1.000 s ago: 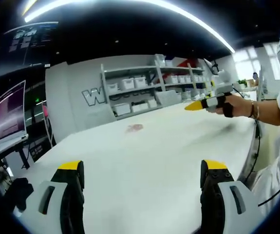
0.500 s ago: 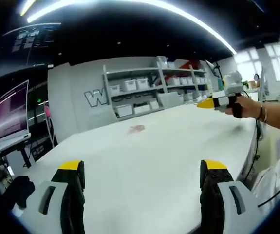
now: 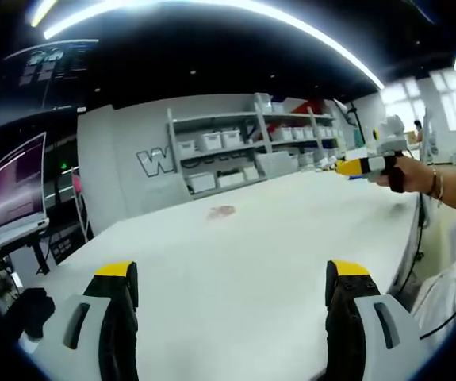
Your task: Open the resealable bag by pulling the two sides of the seal apart until the entire bag opening is separated and visibly accessible.
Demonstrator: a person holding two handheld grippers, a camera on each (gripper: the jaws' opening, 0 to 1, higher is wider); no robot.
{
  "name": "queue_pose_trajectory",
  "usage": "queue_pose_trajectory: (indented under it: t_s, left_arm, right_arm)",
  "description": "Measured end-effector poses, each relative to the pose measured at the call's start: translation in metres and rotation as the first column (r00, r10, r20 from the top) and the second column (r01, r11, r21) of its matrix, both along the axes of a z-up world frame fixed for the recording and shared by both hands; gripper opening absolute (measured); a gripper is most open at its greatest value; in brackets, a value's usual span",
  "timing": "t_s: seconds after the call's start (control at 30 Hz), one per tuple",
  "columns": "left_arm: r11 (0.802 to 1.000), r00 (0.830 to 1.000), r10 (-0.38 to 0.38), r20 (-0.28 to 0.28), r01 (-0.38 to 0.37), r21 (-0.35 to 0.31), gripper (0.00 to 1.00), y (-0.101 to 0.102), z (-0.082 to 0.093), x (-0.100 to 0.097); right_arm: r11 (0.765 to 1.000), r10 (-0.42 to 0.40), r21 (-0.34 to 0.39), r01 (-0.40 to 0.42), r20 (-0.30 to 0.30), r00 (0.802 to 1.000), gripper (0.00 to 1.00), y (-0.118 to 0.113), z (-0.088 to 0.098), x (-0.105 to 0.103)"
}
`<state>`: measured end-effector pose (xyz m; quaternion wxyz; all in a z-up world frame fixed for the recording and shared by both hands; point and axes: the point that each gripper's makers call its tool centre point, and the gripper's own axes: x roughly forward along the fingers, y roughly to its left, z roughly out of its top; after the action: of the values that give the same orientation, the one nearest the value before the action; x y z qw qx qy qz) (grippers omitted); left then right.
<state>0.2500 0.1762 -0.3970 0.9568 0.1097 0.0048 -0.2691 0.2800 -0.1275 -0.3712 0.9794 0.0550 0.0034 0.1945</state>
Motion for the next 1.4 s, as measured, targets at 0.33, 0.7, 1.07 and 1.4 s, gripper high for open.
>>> queue_pose_trajectory:
  t_s: [0.33, 0.7, 1.07, 1.4]
  left_arm:
    - [1.000, 1.000, 0.026, 0.005, -0.026, -0.018, 0.97, 0.004, -0.001, 0.001]
    - [0.999, 1.000, 0.031, -0.001, -0.031, -0.011, 0.97, 0.005, -0.006, 0.000]
    - [0.997, 0.998, 0.066, -0.017, -0.066, -0.029, 0.97, 0.015, -0.009, 0.004]
    - [0.996, 0.997, 0.078, -0.020, -0.078, -0.037, 0.97, 0.019, -0.009, 0.007]
  right_arm:
    - [1.000, -0.023, 0.012, 0.023, 0.034, 0.999, 0.94, -0.009, 0.005, -0.021]
    - [0.999, -0.051, 0.004, 0.051, 0.049, 0.998, 0.94, -0.018, 0.004, -0.033]
    - [0.999, -0.044, 0.007, 0.044, 0.052, 0.998, 0.94, -0.017, 0.006, -0.035]
    - [1.000, -0.028, 0.005, 0.027, 0.054, 0.998, 0.94, -0.008, 0.008, -0.036]
